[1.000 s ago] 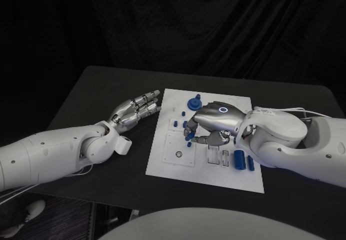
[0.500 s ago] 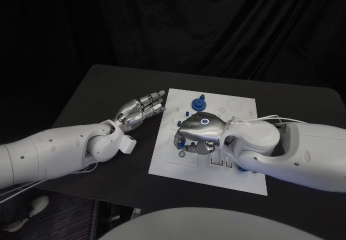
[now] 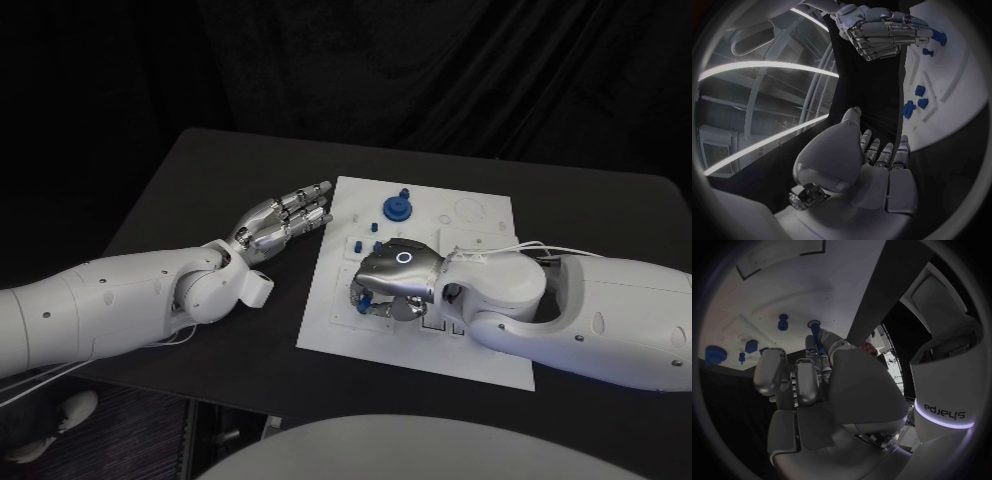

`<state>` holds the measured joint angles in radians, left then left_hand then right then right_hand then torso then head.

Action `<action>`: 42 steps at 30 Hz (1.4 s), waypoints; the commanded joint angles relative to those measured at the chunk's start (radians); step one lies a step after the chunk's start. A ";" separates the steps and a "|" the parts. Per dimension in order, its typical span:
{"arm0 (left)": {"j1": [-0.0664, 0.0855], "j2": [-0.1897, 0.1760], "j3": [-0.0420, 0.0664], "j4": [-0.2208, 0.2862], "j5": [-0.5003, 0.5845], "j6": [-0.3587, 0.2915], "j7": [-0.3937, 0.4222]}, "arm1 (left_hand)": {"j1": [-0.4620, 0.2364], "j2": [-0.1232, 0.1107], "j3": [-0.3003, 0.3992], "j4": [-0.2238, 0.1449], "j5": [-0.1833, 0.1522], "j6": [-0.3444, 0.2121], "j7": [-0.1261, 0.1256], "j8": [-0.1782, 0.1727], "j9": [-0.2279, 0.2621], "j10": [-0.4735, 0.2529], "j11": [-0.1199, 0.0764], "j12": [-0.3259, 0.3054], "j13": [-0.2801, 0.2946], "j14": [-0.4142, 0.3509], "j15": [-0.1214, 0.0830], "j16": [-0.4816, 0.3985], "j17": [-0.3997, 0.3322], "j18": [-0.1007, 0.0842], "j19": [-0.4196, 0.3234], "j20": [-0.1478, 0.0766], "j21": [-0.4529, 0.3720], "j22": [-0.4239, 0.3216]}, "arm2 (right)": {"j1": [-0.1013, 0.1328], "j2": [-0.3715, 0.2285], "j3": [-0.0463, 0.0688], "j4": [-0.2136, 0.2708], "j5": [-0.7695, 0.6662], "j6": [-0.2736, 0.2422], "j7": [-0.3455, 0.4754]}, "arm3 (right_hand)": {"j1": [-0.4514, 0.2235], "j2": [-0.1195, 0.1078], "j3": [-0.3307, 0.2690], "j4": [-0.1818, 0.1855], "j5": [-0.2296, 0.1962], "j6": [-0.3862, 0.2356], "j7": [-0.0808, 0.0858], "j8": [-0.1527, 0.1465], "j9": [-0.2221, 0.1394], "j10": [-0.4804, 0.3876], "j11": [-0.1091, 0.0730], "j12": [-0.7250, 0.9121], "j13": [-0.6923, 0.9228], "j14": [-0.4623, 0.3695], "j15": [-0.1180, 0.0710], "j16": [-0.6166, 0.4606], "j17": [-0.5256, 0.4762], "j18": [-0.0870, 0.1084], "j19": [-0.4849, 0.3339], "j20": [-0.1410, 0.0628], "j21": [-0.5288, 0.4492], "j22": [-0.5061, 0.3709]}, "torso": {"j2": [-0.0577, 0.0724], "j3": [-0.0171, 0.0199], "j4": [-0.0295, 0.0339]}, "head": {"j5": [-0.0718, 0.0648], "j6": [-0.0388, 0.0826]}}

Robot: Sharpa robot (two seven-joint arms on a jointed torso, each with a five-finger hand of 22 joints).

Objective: Assemble the parts on the task board

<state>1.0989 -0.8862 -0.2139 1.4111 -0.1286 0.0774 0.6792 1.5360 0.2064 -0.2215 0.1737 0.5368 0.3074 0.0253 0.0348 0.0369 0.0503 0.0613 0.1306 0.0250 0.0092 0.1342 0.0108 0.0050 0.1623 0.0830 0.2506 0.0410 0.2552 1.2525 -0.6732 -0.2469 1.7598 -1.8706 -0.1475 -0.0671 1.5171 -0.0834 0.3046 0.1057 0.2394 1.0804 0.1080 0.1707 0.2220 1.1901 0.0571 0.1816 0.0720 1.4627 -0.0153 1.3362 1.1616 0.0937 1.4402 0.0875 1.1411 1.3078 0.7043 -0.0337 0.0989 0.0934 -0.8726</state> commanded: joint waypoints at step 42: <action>-0.008 0.006 0.001 -0.006 0.005 0.018 0.055 | 0.002 0.010 0.004 -0.006 -0.001 -0.012 -0.001 0.001 -0.001 -0.006 0.002 -0.003 -0.001 0.000 0.005 -0.005 -0.001 0.017 -0.003 0.004 0.001 -0.001 | -0.033 0.015 0.000 -0.042 -0.016 0.007 -0.012 | -0.065 -0.047 0.003 0.015 -0.069 -0.226 -0.006 -0.110 0.028 -0.146 0.058 -0.100 -0.001 -0.029 0.043 -0.035 -0.046 0.000 -0.033 0.035 -0.074 0.134 | -0.002 0.0014 -0.0018 | 0.008 0.000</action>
<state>1.0925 -0.8819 -0.2137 1.4036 -0.1286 0.0830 0.6792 1.5350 0.2075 -0.2187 0.1709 0.5368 0.3002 0.0252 0.0348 0.0367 0.0503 0.0613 0.1306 0.0250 0.0092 0.1341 0.0113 0.0050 0.1621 0.0829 0.2505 0.0410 0.2553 1.2219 -0.6587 -0.2476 1.7186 -1.8773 -0.1418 -0.0717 1.4588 -0.1301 0.3112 0.1194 0.1756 0.8707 0.1048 0.0644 0.2547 1.0572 0.1116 0.0856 0.0714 1.4334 0.0214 1.3046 1.1180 0.0938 1.4091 0.1186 1.0708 1.3075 0.7021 -0.0322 0.0970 0.1024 -0.8726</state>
